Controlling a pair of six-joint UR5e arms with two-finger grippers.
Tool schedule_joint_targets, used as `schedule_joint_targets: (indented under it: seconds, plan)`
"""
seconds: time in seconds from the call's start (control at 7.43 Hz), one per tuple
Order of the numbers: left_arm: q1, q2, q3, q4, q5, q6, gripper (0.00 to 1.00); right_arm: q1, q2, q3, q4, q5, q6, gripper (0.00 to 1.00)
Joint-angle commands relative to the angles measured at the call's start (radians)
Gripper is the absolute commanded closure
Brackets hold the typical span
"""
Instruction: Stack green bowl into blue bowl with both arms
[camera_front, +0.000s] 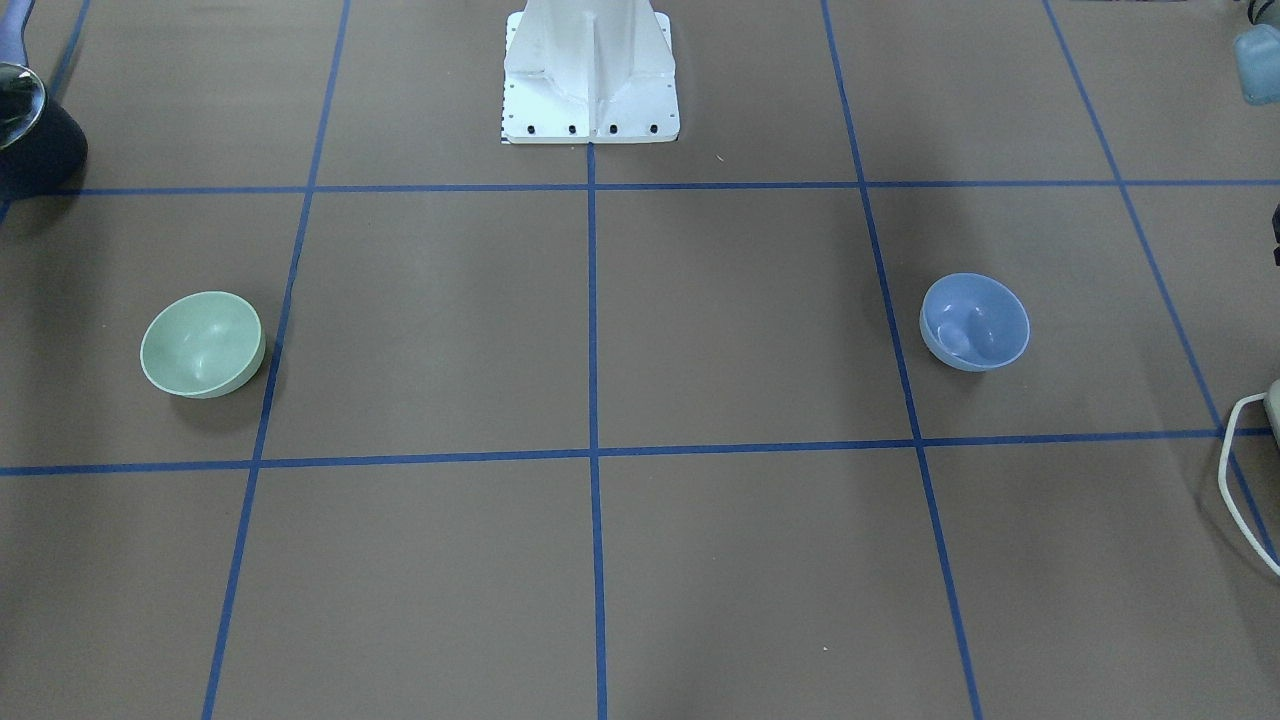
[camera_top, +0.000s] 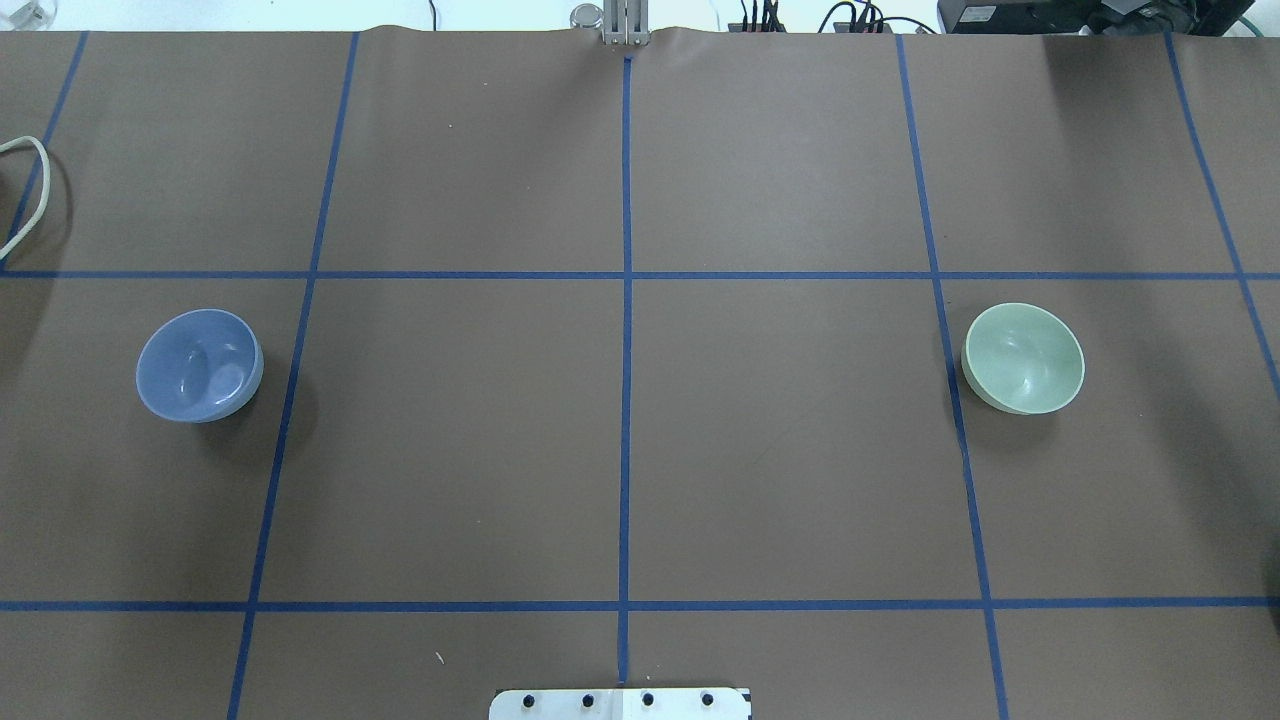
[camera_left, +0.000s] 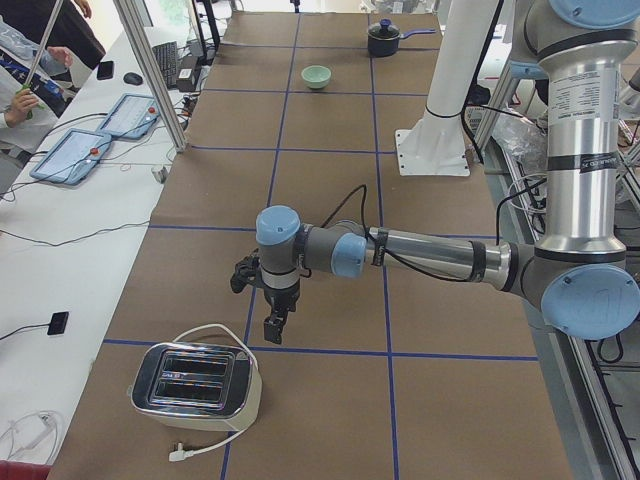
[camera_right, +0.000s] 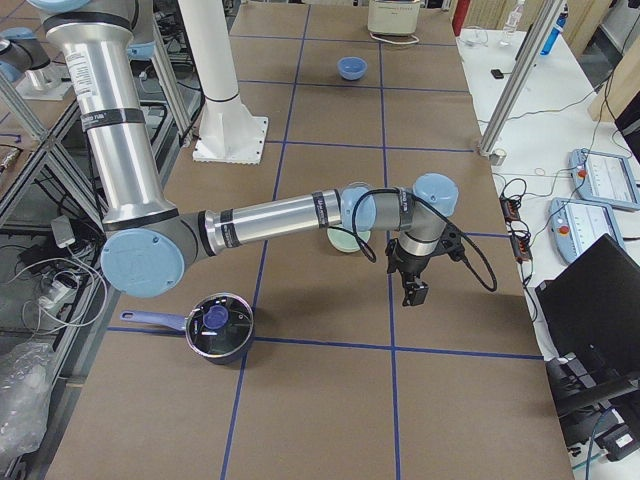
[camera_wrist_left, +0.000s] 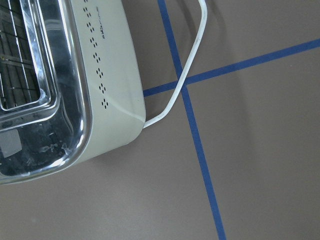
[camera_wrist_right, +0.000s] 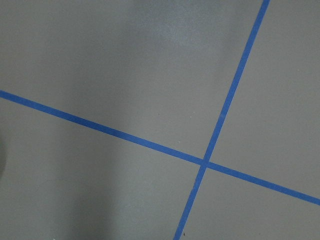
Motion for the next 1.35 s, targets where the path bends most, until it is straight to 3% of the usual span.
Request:
schedule_joint_targets:
  seconds: [0.0, 0.27, 0.54, 0.67, 0.94, 1.08, 1.21]
  plan:
    - [0.0, -0.004, -0.002, 0.0, 0.0, -0.005, 0.01, -0.002, 0.033, -0.006, -0.025, 0.009, 0.005, 0.0]
    - [0.0, -0.001, -0.044, 0.0, -0.002, -0.035, 0.0, -0.029, 0.05, 0.055, -0.02, -0.018, 0.004, 0.0]
    - [0.006, 0.002, -0.123, 0.002, -0.116, -0.24, 0.0, -0.031, 0.027, 0.112, -0.008, -0.001, 0.021, 0.0]
    - [0.009, 0.002, -0.123, -0.01, -0.199, -0.302, 0.0, -0.037, 0.015, 0.115, -0.008, 0.069, 0.077, 0.0]
    - [0.069, 0.002, -0.111, -0.129, -0.233, -0.456, 0.0, -0.048, -0.064, 0.087, 0.06, 0.35, 0.133, 0.06]
    - [0.138, 0.002, -0.095, -0.188, -0.232, -0.545, 0.0, -0.081, -0.116, 0.081, 0.161, 0.365, 0.136, 0.01]
    - [0.181, 0.002, -0.047, -0.284, -0.224, -0.608, 0.0, -0.113, -0.118, 0.075, 0.179, 0.356, 0.168, 0.0]
